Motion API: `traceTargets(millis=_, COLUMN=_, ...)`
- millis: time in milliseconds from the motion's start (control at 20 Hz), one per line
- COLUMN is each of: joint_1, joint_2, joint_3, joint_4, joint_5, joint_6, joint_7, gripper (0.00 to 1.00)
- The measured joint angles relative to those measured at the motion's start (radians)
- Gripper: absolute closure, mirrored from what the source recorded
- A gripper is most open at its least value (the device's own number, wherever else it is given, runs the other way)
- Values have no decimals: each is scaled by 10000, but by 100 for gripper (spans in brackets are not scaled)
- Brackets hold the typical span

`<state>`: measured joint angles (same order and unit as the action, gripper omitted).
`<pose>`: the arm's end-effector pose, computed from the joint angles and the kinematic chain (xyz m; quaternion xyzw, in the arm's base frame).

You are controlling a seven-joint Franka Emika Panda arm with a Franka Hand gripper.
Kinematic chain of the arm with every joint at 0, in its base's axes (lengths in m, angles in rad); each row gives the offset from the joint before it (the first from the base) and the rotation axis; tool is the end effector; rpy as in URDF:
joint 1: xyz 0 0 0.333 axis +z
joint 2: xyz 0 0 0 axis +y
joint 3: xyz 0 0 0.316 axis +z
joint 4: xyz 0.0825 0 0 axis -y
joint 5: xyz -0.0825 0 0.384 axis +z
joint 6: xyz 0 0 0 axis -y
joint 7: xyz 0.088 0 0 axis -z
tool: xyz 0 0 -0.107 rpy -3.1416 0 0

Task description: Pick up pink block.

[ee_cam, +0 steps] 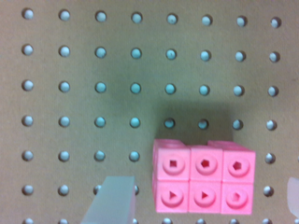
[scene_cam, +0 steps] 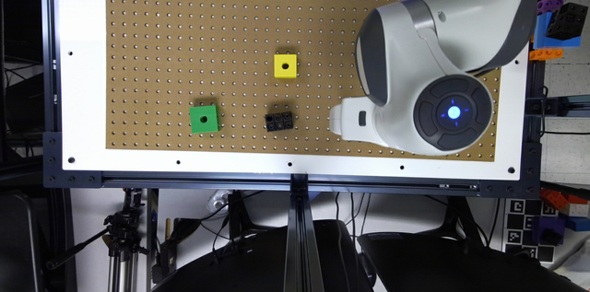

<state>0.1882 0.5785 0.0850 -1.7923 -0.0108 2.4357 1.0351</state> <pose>0.6401 0.1746 0.2346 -0.9262 0.3749 -0.0148 0.0357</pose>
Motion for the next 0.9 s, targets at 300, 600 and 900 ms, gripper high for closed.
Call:
traceTargets(millis=300, joint_1=1, joint_2=360, joint_3=3, joint_4=86, joint_5=0, joint_6=157, joint_7=0, gripper=0)
traceTargets(millis=600, joint_1=2, joint_2=805, joint_3=3, joint_4=242, joint_5=0, joint_6=348, joint_7=0, gripper=0)
traceTargets(millis=900, joint_1=5, joint_2=1070, joint_3=3, joint_4=424, joint_5=0, joint_6=362, joint_7=0, gripper=0)
